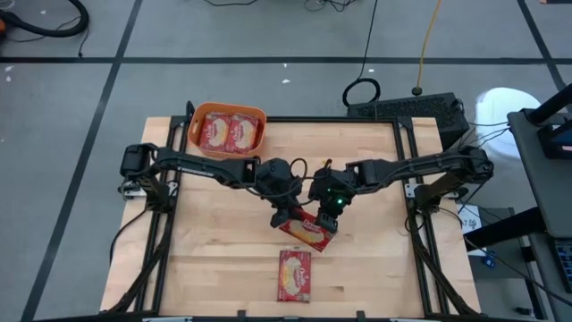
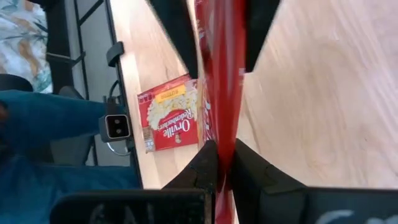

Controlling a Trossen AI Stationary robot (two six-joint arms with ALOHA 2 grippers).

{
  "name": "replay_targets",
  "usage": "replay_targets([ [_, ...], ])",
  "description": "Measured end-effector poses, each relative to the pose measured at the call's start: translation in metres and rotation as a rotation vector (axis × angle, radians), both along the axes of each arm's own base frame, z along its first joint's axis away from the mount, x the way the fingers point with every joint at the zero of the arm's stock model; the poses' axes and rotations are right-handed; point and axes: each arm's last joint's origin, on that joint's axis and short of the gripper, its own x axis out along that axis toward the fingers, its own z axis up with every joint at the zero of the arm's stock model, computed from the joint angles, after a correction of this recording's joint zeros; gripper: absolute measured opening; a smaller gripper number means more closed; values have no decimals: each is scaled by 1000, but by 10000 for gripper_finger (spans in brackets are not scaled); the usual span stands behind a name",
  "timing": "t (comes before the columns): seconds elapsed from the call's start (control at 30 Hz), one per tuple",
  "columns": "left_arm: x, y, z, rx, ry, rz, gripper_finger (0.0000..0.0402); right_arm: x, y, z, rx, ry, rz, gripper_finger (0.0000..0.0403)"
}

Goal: Sort popcorn bags into baskets
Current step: Stack the red popcorn bag on top of the red popcorn bag in the orange bin

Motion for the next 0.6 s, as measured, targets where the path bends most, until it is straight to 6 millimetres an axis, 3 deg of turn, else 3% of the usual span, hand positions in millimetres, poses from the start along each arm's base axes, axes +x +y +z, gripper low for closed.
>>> replay_targets([
  [0.2, 0, 3, 0, 8, -7, -8, 24, 0, -1, -1, -16, 14, -29, 15],
  [0.43, -4, 7, 4, -38, 7, -30, 40, 3, -1, 3, 6, -19, -85, 27],
  [0.6, -15, 8, 21, -41, -4, -18, 31, 2, -3, 15, -8, -84, -141, 76],
])
